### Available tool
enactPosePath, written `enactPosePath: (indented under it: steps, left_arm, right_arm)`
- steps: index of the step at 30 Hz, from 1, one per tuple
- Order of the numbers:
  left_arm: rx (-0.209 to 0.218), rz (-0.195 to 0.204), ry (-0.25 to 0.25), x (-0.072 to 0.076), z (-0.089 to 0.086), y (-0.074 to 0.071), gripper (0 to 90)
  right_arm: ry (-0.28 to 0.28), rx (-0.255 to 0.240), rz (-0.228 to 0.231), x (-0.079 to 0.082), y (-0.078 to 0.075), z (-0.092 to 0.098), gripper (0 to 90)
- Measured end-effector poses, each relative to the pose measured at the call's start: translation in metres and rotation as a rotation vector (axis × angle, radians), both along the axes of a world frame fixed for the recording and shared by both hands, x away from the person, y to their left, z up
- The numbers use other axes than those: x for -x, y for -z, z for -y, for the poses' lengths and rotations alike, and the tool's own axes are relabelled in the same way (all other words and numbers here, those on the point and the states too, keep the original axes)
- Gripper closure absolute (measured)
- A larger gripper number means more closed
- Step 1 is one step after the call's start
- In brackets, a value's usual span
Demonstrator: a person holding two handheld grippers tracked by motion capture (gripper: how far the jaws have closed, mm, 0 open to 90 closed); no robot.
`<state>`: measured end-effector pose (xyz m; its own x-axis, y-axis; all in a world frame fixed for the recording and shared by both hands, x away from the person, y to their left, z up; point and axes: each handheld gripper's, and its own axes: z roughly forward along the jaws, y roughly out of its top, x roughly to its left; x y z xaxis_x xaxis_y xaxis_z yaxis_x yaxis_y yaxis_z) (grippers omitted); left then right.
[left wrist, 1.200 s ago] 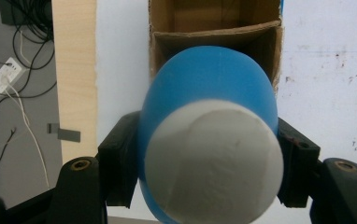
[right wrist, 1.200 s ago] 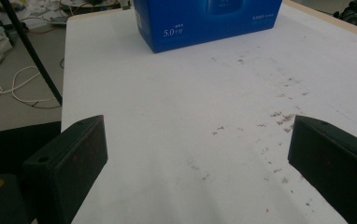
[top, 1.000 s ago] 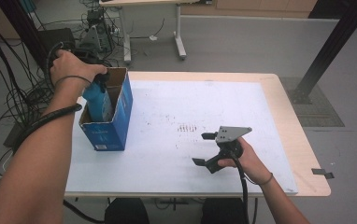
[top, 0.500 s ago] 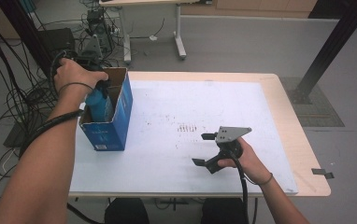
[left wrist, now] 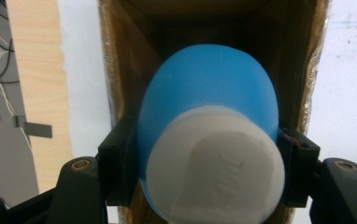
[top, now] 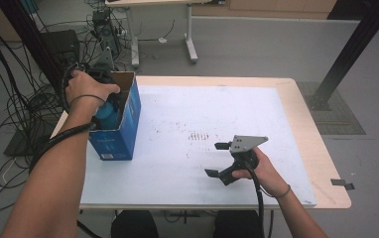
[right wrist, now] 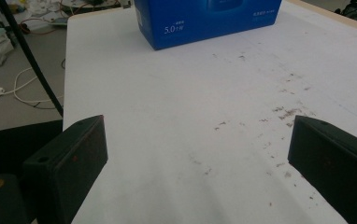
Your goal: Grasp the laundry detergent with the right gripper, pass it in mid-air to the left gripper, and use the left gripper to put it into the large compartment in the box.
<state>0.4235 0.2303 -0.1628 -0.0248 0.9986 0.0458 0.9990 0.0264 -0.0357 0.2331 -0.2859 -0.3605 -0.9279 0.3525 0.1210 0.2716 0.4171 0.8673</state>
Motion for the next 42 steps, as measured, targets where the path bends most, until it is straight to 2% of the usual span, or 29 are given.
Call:
enactPosePath:
  steps: [6,20,42]
  left_arm:
    - [-0.002,-0.017,0.002,-0.002,0.002,0.01,37.1]
    - [0.004,-0.028,0.005,-0.002,0.0,0.021,37.1]
    - [-0.004,-0.035,0.005,-0.004,0.004,0.022,37.0]
  right_arm:
    - [0.0,-0.001,-0.001,0.0,0.001,0.002,4.7]
    - [-0.001,0.003,-0.006,-0.001,0.003,0.0,4.8]
    - [0.004,-0.007,-0.008,0.003,0.004,0.002,4.7]
